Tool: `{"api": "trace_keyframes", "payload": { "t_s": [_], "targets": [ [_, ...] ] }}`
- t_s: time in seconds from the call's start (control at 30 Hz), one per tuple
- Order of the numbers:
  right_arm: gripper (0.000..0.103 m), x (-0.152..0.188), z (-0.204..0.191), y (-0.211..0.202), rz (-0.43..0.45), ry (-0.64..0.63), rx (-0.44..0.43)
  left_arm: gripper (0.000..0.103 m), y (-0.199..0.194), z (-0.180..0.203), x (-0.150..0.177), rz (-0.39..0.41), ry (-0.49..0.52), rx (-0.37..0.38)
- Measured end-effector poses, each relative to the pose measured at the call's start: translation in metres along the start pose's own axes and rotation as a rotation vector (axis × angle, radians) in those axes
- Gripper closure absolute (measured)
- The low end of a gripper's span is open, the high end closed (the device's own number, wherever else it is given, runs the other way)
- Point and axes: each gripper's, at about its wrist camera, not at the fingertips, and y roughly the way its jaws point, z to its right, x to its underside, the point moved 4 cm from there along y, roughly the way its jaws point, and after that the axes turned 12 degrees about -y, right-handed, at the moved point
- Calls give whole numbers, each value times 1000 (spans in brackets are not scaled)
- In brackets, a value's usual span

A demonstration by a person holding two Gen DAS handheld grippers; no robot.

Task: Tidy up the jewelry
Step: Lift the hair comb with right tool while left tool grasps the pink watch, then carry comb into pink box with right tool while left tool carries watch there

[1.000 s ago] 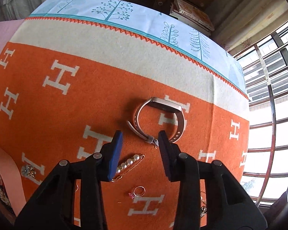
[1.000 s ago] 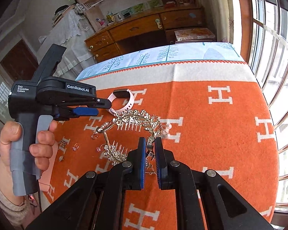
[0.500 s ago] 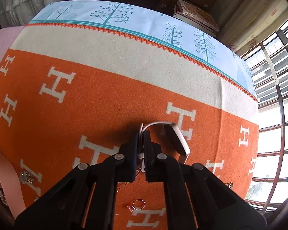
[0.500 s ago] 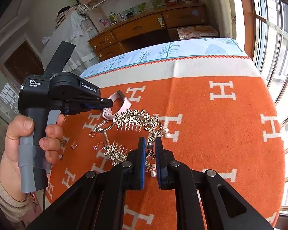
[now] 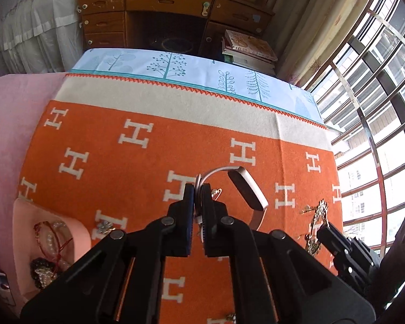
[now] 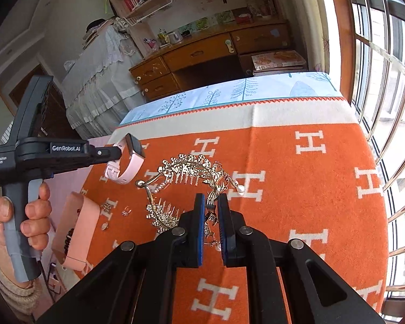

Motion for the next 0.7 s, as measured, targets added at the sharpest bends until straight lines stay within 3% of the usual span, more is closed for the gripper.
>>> {"api": "trace_keyframes", "payload": {
  "t_s": [0.2,0.37,0.57,0.7],
  "targets": [
    [94,-11,-60,-22,30,-70,-69,100,-76,-76,23,59,-19,-22],
    [94,-22,-127,-28,48,-133,-166,100,-112,-141,44,89,-58,-57],
    [94,-34,-217,-22,61,-198,-295,100,-119,-208,80,98,-135,-84],
    [94,-35,-273,-8,36,-234,-356,100,-101,-238,102,119,-154,-152]
  ]
}}
